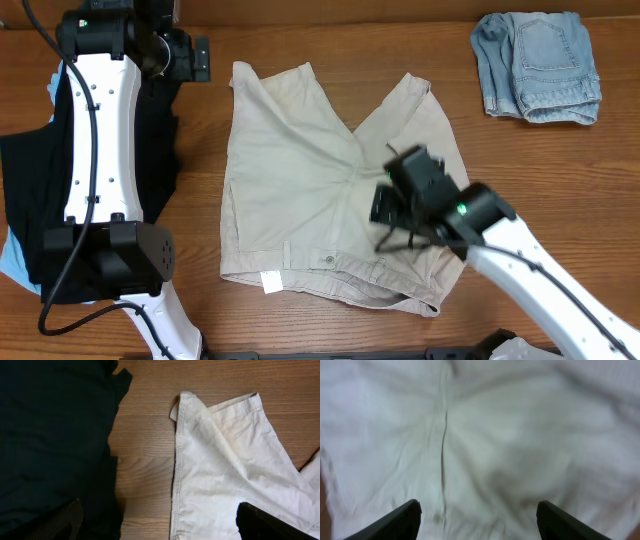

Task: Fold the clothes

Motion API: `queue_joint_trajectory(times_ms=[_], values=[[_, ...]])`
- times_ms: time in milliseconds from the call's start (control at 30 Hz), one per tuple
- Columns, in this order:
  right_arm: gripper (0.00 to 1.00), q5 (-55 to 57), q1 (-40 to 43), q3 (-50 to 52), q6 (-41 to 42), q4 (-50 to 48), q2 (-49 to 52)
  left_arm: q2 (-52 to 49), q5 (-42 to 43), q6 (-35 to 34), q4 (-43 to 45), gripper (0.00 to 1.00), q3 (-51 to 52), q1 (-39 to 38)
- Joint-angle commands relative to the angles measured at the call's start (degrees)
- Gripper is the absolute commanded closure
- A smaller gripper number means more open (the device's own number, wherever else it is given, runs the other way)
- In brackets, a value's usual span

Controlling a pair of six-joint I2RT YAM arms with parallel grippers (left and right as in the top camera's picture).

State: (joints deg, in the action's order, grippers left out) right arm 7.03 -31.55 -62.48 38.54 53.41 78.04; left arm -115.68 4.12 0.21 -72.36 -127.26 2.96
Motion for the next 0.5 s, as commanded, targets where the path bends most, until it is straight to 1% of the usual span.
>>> queue_joint_trajectory(times_ms=[0,133,267,400,467], values=[[0.23,6.45,6.25,-1.14,-9.79,-6.56,6.10,-1.14,0.44,1.09,0.26,0.00,-0.39,-0.37],[0.22,5.01,13.81,-1.22,-10.08,-14.47,12.90,-1.27,0.44,1.07,0.24,0.00,-0.15,-0.37],[0.21,-2.82,20.39,-1.27,-10.03,-20.04,17.31,-1.27,0.44,1.07,0.42,0.00,0.74,-0.37],[0.23,-6.32,23.02,-1.27,-10.60,-21.64,20.33,-1.27,0.44,0.90,0.46,0.00,1.95,-0.37],[0.23,-6.32,22.99,-1.27,-14.64,-22.18,21.62,-1.27,0.44,0.90,0.39,0.00,2.36,-0.37]])
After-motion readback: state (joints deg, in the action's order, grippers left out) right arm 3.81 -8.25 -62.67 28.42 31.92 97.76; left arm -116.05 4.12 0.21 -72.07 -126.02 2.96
